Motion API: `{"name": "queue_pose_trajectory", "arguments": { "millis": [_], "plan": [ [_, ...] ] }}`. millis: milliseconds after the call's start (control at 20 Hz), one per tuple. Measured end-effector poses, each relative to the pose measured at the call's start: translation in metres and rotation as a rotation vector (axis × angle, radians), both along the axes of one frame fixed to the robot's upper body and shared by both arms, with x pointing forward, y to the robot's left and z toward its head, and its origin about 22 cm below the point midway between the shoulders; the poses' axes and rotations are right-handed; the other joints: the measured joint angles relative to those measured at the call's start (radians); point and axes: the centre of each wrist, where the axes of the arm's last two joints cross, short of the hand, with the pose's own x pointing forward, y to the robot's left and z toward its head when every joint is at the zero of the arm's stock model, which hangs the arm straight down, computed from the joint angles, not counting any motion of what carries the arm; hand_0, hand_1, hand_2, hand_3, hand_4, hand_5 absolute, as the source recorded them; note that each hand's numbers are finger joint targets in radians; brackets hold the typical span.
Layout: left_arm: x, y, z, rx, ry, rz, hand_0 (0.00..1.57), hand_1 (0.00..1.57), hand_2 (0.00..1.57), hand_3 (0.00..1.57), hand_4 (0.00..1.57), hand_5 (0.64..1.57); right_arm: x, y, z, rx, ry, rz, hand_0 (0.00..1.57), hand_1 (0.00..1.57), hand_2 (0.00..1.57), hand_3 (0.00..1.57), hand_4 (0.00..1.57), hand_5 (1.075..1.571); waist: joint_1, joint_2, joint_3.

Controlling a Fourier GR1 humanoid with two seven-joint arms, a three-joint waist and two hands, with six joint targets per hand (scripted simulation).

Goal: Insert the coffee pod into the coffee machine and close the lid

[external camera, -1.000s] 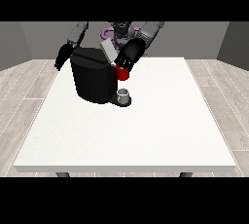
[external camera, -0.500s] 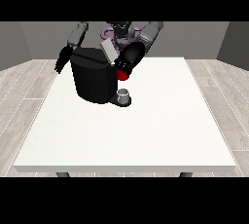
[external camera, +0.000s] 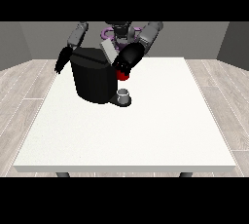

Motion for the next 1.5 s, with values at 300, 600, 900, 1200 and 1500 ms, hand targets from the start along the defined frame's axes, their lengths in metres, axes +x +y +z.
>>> {"name": "queue_pose_trajectory", "arguments": {
  "millis": [300,600,900,1200,1500],
  "plan": [
    [-0.003,0.007,0.012,0.047,-0.059,-0.003,0.92,0.92,0.98,0.69,0.00,1.571,0.002,0.002,0.005,-0.016,-0.016,0.007,0.00,0.00,0.00,0.00,0.11,1.571,-0.009,0.026,0.0009],
    [-0.005,0.009,0.017,0.096,-0.110,0.011,0.00,0.00,0.63,0.51,0.00,1.571,0.006,0.003,0.015,-0.023,-0.029,-0.002,0.00,0.00,0.00,0.00,0.15,1.571,-0.007,0.038,0.0013],
    [-0.005,0.014,0.016,0.104,-0.119,0.020,0.00,0.00,0.53,0.45,0.00,1.571,0.005,0.002,0.013,-0.016,-0.013,-0.007,0.00,0.00,0.00,0.00,0.09,1.571,-0.005,0.029,0.0023],
    [-0.002,0.007,0.006,0.107,-0.080,0.017,0.00,0.00,0.22,0.15,0.00,1.571,0.005,0.000,0.004,-0.005,0.019,-0.020,0.00,0.00,0.00,0.00,0.00,1.571,0.025,-0.012,0.0020],
    [0.002,0.005,-0.045,0.070,0.048,0.011,0.00,0.00,0.00,0.00,0.00,1.571,-0.011,-0.019,-0.037,0.019,0.118,-0.053,0.00,0.00,0.00,0.00,0.00,1.571,0.090,-0.126,0.0004]
  ]
}}
